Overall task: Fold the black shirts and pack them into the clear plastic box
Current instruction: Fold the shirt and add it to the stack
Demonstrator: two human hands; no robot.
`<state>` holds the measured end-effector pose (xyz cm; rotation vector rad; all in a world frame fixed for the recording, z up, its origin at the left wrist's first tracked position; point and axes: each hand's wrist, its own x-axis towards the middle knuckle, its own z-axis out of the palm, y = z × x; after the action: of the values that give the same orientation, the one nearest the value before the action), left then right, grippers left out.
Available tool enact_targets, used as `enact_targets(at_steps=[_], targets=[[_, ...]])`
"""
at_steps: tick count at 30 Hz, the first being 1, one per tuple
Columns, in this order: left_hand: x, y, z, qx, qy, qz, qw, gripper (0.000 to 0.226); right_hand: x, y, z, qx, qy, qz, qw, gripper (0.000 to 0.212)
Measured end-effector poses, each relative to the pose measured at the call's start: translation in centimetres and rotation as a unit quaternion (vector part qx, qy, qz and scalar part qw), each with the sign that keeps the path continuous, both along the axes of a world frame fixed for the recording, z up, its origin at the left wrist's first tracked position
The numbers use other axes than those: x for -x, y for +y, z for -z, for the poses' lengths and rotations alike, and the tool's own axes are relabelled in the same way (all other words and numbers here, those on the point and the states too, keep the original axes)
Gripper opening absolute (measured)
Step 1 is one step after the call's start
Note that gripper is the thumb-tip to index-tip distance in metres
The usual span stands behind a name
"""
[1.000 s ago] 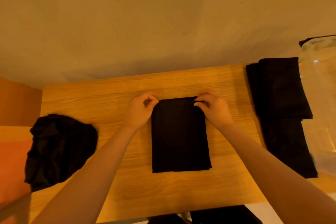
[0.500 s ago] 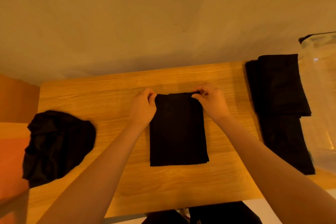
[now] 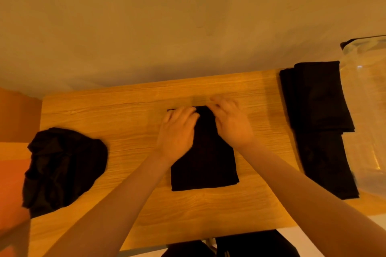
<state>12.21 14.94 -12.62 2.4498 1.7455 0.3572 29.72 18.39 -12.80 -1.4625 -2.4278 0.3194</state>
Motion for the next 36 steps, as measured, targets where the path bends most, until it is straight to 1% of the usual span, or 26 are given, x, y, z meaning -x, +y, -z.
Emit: enact_targets(at_steps=[1, 2, 3, 5, 6, 8, 9, 11, 12, 15, 16, 18, 20, 21, 24, 27, 29, 32, 34, 36], targets=[[-0.1, -0.4, 0.4, 0.027, 0.033, 0.030, 0.999, 0.037, 0.1, -0.5, 0.4, 0.015, -0.046, -0.035, 0.998, 0.040], [0.1, -0.7, 1.0, 0.055, 0.068, 0.038, 0.995, 0.045, -0.1, -0.8, 0.8, 0.038, -0.086, -0.046, 0.994, 0.044], [0.3, -0.9, 1.4, 0.079, 0.093, 0.033, 0.992, 0.050, -0.4, -1.0, 1.1, 0.078, -0.114, -0.034, 0.990, 0.051], [0.8, -1.0, 1.9, 0.122, 0.099, 0.006, 0.988, 0.056, -1.1, -0.9, 1.3, 0.137, -0.128, 0.007, 0.982, 0.066], [1.0, -0.9, 2.1, 0.146, 0.090, -0.013, 0.985, 0.059, -1.4, -0.7, 1.2, 0.160, -0.135, 0.017, 0.978, 0.069], [1.0, -0.7, 1.9, 0.199, 0.087, -0.047, 0.975, 0.065, -1.5, -0.6, 0.9, 0.185, -0.165, 0.017, 0.969, 0.066], [1.0, -0.7, 1.9, 0.207, 0.095, -0.053, 0.972, 0.068, -1.4, -0.6, 0.6, 0.190, -0.174, 0.018, 0.966, 0.064], [1.3, -1.4, 1.3, 0.198, 0.082, -0.037, 0.976, 0.070, -1.3, -1.2, -0.2, 0.186, -0.160, 0.027, 0.969, 0.066], [1.6, -2.2, 0.8, 0.173, 0.067, -0.017, 0.982, 0.070, -1.5, -1.9, -0.6, 0.165, -0.144, 0.020, 0.976, 0.068], [3.0, -6.4, 0.1, 0.092, 0.038, 0.081, 0.992, 0.064, -2.4, -5.8, -0.9, 0.084, -0.104, -0.067, 0.989, 0.065], [3.5, -8.2, 0.2, 0.088, 0.044, 0.120, 0.988, 0.063, -2.7, -7.5, -0.8, 0.085, -0.111, -0.105, 0.985, 0.063], [4.3, -11.4, 0.8, 0.117, 0.078, 0.173, 0.975, 0.064, -3.6, -10.4, -0.3, 0.104, -0.152, -0.157, 0.970, 0.064], [5.0, -13.2, 1.5, 0.141, 0.113, 0.174, 0.968, 0.065, -4.4, -12.3, 0.1, 0.125, -0.198, -0.158, 0.959, 0.067], [5.2, -13.6, 1.8, 0.146, 0.113, 0.159, 0.970, 0.063, -4.9, -12.7, 0.3, 0.130, -0.207, -0.145, 0.959, 0.066], [5.2, -13.4, 1.5, 0.150, 0.061, 0.108, 0.981, 0.048, -5.7, -13.2, 0.4, 0.089, -0.185, -0.126, 0.971, 0.052], [4.8, -13.2, 0.6, 0.136, 0.045, 0.088, 0.986, 0.053, -5.2, -13.1, -0.1, 0.068, -0.167, -0.118, 0.977, 0.058], [4.5, -13.2, 0.0, 0.136, -0.002, 0.062, 0.989, 0.047, -4.8, -13.1, -0.6, 0.053, -0.136, -0.104, 0.984, 0.055], [4.0, -13.5, -1.0, 0.189, -0.112, 0.000, 0.976, 0.049, -4.9, -13.7, -1.0, 0.043, -0.094, -0.101, 0.990, 0.050], [4.0, -13.9, -1.5, 0.208, -0.150, -0.029, 0.966, 0.041, -5.0, -14.1, -1.8, 0.047, -0.081, -0.108, 0.990, 0.046], [3.9, -14.3, -1.9, 0.210, -0.193, -0.056, 0.957, 0.032, -4.9, -14.4, -2.9, 0.090, -0.059, -0.092, 0.990, 0.037]])
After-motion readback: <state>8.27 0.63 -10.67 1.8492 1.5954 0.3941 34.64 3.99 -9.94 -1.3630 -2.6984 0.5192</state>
